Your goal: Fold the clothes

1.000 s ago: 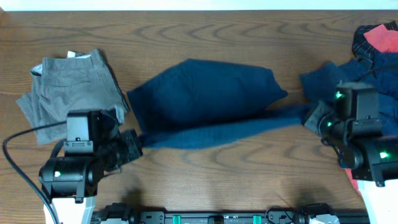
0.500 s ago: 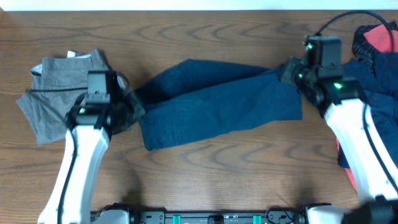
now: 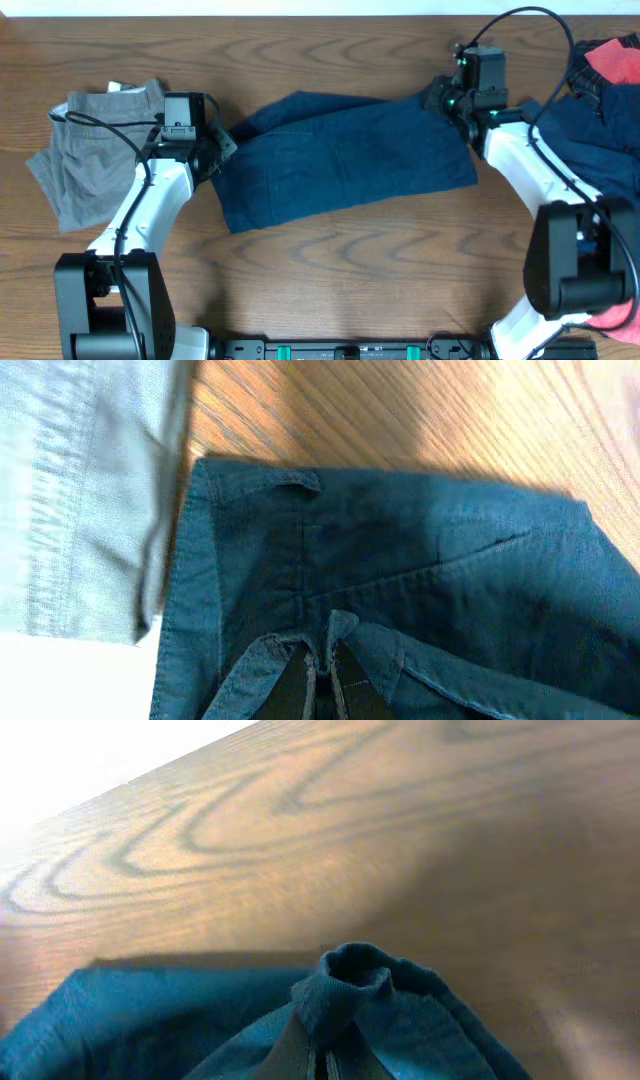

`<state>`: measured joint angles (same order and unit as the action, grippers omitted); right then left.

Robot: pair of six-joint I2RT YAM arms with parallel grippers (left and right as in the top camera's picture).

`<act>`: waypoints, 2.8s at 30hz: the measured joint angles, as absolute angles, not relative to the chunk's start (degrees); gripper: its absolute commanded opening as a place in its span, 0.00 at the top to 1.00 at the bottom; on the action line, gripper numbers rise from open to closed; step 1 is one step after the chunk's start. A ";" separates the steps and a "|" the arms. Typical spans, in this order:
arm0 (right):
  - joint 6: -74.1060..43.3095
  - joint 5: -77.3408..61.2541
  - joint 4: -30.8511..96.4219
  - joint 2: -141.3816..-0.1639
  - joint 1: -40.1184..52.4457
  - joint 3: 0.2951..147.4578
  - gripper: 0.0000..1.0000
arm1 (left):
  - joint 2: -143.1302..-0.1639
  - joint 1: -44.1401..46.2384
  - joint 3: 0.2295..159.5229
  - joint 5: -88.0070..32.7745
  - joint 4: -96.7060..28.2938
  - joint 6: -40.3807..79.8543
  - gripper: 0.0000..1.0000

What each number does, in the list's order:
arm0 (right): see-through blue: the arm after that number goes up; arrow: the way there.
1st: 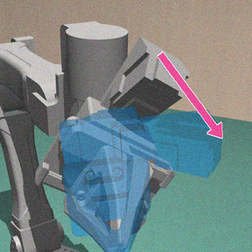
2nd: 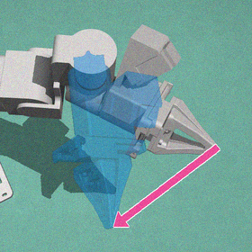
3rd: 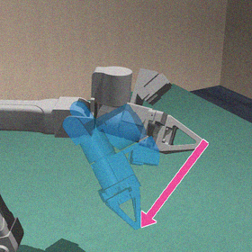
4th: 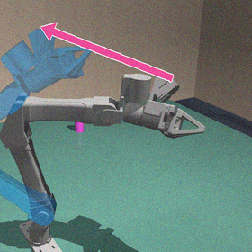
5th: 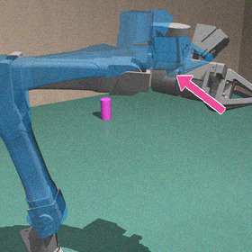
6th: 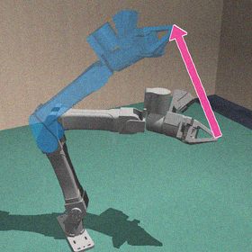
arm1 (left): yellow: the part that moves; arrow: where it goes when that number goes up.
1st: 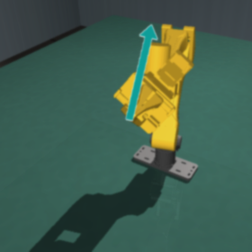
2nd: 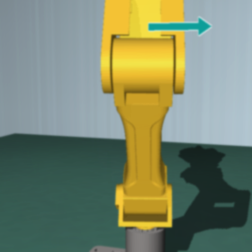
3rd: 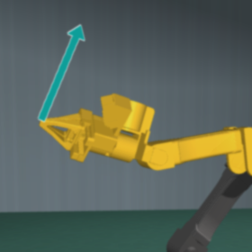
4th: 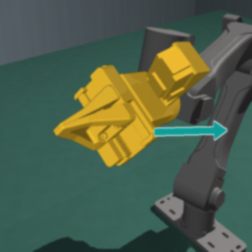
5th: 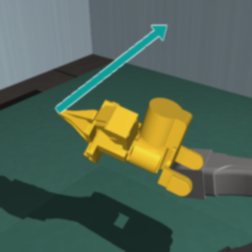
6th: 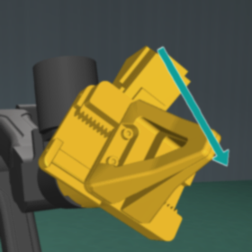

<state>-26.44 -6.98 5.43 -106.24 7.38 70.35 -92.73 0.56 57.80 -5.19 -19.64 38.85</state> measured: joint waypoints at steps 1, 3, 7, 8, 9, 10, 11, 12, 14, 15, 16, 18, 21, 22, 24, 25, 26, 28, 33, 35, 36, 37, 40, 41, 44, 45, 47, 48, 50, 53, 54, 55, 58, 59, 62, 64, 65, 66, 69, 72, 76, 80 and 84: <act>-26.44 -7.25 3.95 -107.02 7.55 70.35 0.98 | -92.75 0.54 57.80 -4.36 -19.14 39.55 0.94; -26.44 -7.38 1.13 -108.36 8.01 70.35 0.98 | -92.99 0.54 57.82 -3.33 -18.13 40.62 0.94; -26.44 -7.49 -4.93 -111.48 9.32 70.35 0.96 | -94.26 0.49 57.82 -1.26 -17.26 42.24 0.94; -26.46 -7.35 -6.04 -112.18 9.69 70.35 0.92 | -94.63 0.49 57.82 -0.78 -17.21 42.68 0.94; -26.52 -7.29 -7.20 -112.92 10.15 70.35 0.89 | -95.18 0.47 57.82 -0.27 -17.21 43.38 0.94; -26.41 -7.25 -8.23 -113.71 10.70 70.35 0.85 | -95.81 0.47 57.82 0.32 -17.10 44.03 0.92; -26.46 -7.14 -8.69 -114.15 11.09 70.35 0.70 | -96.33 0.47 57.82 0.60 -17.06 44.66 0.86; -26.61 -7.16 -8.80 -114.65 11.51 70.35 0.59 | -96.95 0.47 57.82 0.99 -17.02 45.28 0.83; -26.13 -7.20 -8.21 -115.07 12.27 70.35 0.61 | -98.08 0.43 57.82 1.74 -16.93 46.61 0.83; -25.71 -7.31 -7.99 -115.07 12.53 70.35 0.65 | -98.39 0.38 57.82 1.83 -16.91 46.78 0.83; -24.91 -7.55 -7.73 -115.07 12.58 70.35 0.66 | -98.61 0.38 57.82 1.87 -16.88 46.89 0.83; -24.16 -8.47 -6.46 -114.80 12.56 70.35 0.67 | -98.56 0.16 57.82 1.78 -16.86 45.93 0.76; -23.31 -9.50 -2.70 -112.99 12.49 70.30 0.67 | -97.80 -0.67 57.82 1.63 -17.30 43.40 0.70; -22.85 -9.74 -1.10 -111.81 12.49 70.30 0.65 | -97.08 -1.21 57.82 1.50 -17.72 42.44 0.67; -21.87 -10.07 1.52 -108.77 12.49 70.30 0.59 | -95.35 -2.31 57.84 1.50 -18.59 41.15 0.65; -21.23 -10.04 3.01 -106.74 12.49 70.30 0.57 | -94.00 -3.09 57.87 1.52 -19.44 40.60 0.65; -20.73 -9.91 4.23 -104.92 12.49 70.35 0.56 | -92.86 -3.68 57.87 1.52 -20.62 40.34 0.64; -20.05 -9.56 6.70 -102.04 12.49 70.39 0.58 | -90.19 -4.84 58.04 1.52 -24.08 39.92 0.64; -18.90 -10.09 14.28 -99.98 12.60 70.76 0.67 | -87.66 -4.51 58.43 -0.82 -34.20 38.44 0.47; -18.79 -10.17 17.37 -101.08 12.64 70.76 0.67 | -88.14 -3.55 58.41 -2.07 -36.69 37.21 0.31; -18.81 -10.17 18.44 -101.97 12.84 70.76 0.66 | -88.64 -2.87 58.41 -2.68 -37.17 37.12 0.28; -18.79 -10.20 19.46 -103.26 13.10 70.76 0.66 | -89.12 -2.33 58.39 -3.03 -37.10 36.75 0.25; -18.63 -10.48 20.80 -107.50 13.72 70.76 0.62 | -90.63 -1.13 58.00 -3.95 -36.67 35.86 0.21; -18.50 -10.57 21.08 -109.10 14.00 70.76 0.60 | -91.42 -0.93 57.54 -4.29 -36.05 35.77 0.21; -18.46 -10.52 21.52 -112.18 14.17 70.70 0.58 | -94.11 -0.91 56.53 -5.91 -34.02 35.24 0.21; -18.37 -10.48 21.85 -112.81 14.17 70.70 0.60 | -95.35 -0.91 56.49 -6.50 -33.61 34.94 0.21; -18.31 -9.96 23.11 -113.25 14.17 70.70 0.62 | -97.73 -0.91 56.49 -7.53 -33.30 34.46 0.21; -18.37 -9.17 24.25 -113.27 14.17 70.70 0.62 | -98.83 -0.91 56.47 -7.97 -33.28 34.39 0.21; -18.37 -7.20 26.63 -113.25 14.17 70.72 0.66 | -100.77 -0.91 56.34 -9.10 -33.01 34.24 0.21; -18.35 -4.43 30.55 -113.21 14.15 70.74 0.72 | -101.16 -0.91 56.49 -10.41 -32.51 33.76 0.24; -18.33 -3.86 31.44 -113.19 14.15 70.78 0.72 | -101.16 -0.95 56.49 -10.90 -32.45 33.39 0.28; -18.39 -3.36 32.16 -113.16 14.15 70.91 0.72 | -101.16 -0.97 56.49 -11.55 -32.32 33.10 0.33; -18.39 -2.63 33.28 -112.86 14.11 70.94 0.70 | -101.51 -0.99 56.49 -13.69 -31.88 31.59 0.71; -18.44 -2.50 33.52 -112.75 14.04 70.94 0.69 | -101.69 -0.97 56.49 -14.20 -31.88 31.05 0.81; -18.39 -1.89 33.85 -111.90 13.58 70.94 0.66 | -102.28 -0.95 56.49 -17.56 -32.18 27.79 0.94; -18.37 -1.50 33.91 -110.32 13.45 70.94 0.67 | -102.28 -0.97 56.49 -19.59 -33.82 25.32 0.94; -18.31 -1.63 33.91 -109.49 13.43 70.98 0.68 | -102.28 -0.97 56.49 -20.27 -34.81 24.56 0.94; -17.89 -2.07 33.93 -108.22 13.47 71.11 0.70 | -102.28 -0.95 56.51 -20.95 -36.34 23.51 0.94; -15.66 -5.50 33.80 -103.94 13.52 71.79 0.74 | -102.26 -0.95 56.64 -22.26 -41.89 20.49 0.94; -11.51 -12.03 34.48 -100.60 13.61 72.77 0.89 | -101.27 -0.95 57.78 -22.59 -48.01 18.33 0.94; -7.44 -19.62 37.19 -100.07 15.38 73.01 0.97 | -96.23 -0.95 60.53 -22.81 -54.98 17.10 0.94; -5.54 -24.21 38.74 -101.08 21.08 71.40 0.98 | -88.92 -0.95 62.50 -22.98 -57.47 16.45 0.94; -4.67 -27.49 37.82 -102.56 28.73 68.88 0.96 | -82.19 -0.95 62.72 -23.24 -57.98 16.43 0.94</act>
<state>-4.67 -27.49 37.82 -102.56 28.73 68.88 -82.19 -0.95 62.72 -23.24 -57.98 16.43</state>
